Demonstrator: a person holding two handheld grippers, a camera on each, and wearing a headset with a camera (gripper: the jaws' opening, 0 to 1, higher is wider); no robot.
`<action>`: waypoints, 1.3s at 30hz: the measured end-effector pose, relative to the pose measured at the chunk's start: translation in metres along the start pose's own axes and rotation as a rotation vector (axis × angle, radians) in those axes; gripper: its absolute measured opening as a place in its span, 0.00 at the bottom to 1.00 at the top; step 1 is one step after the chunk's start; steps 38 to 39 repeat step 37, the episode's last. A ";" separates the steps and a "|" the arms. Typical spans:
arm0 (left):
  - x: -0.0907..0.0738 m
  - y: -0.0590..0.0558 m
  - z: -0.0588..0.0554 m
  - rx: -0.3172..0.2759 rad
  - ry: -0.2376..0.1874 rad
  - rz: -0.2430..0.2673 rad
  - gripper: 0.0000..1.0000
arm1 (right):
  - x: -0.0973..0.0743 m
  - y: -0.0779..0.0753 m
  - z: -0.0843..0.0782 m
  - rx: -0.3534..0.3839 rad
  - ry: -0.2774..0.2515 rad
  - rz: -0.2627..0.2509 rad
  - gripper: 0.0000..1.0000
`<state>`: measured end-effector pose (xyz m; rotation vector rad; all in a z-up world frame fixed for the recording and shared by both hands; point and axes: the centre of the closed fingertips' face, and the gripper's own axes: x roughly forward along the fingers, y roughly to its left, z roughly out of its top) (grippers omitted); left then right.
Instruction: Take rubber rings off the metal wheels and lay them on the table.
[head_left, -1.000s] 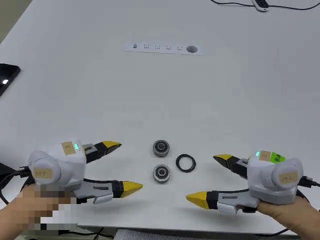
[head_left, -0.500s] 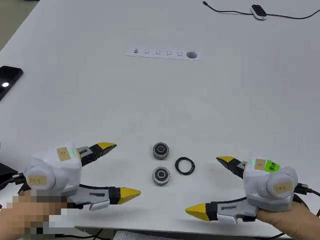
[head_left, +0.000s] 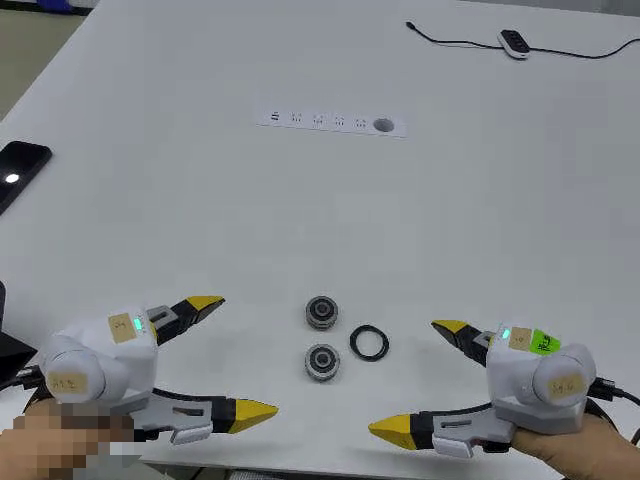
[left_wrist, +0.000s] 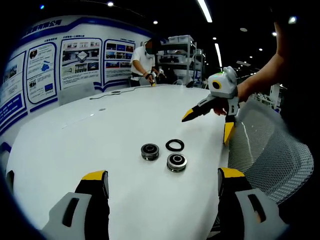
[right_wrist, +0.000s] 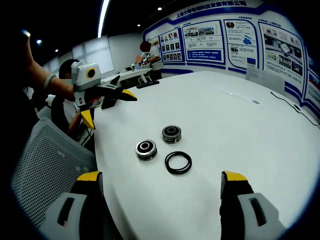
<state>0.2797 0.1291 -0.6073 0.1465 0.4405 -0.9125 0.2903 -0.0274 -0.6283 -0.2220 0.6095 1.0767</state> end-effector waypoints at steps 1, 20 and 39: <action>-0.001 0.000 0.000 -0.001 0.000 0.004 0.92 | 0.000 -0.001 0.000 0.000 0.002 -0.001 0.99; -0.008 0.004 -0.005 -0.016 0.013 0.026 0.91 | 0.002 0.001 0.001 0.000 0.013 -0.001 0.99; -0.008 0.004 -0.007 -0.020 0.031 0.027 0.90 | 0.001 0.000 -0.003 0.014 0.023 -0.010 0.98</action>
